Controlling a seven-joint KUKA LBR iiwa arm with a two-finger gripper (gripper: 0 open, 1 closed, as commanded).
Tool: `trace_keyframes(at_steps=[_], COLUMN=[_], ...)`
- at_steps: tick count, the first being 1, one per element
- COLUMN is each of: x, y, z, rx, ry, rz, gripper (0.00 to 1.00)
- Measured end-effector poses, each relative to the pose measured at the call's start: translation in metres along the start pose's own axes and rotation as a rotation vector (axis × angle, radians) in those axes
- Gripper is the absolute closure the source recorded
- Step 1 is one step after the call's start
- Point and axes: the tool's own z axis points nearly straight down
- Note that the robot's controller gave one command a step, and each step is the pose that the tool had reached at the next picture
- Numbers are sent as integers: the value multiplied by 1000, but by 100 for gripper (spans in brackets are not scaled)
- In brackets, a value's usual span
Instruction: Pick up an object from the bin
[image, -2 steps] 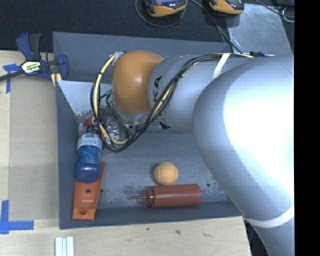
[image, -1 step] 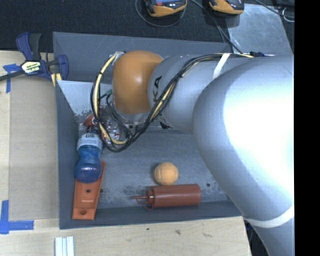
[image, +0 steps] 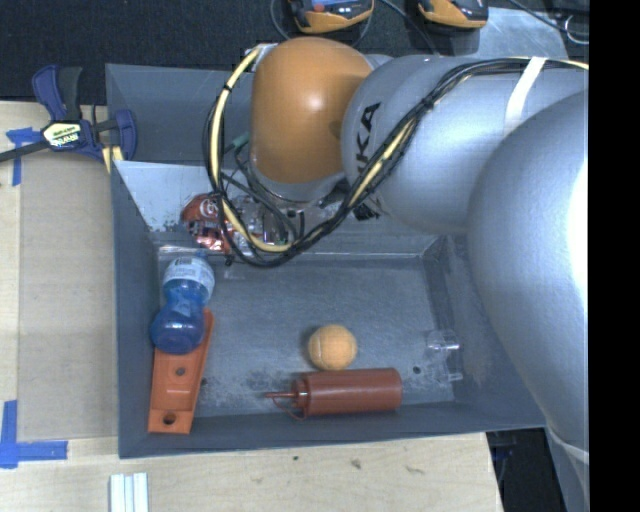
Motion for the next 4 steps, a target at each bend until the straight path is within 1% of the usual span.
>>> trace_keyframes(at_steps=[1, 2, 3, 4], x=[-2, 36, -3, 37], y=[1, -15, 11, 26], z=[-6, 50, -11, -116], rx=[-3, -1, -6, -2], ry=[-8, -5, -19, -8], rz=[1, -240, -141, -225], gripper=[100, 100, 100, 100])
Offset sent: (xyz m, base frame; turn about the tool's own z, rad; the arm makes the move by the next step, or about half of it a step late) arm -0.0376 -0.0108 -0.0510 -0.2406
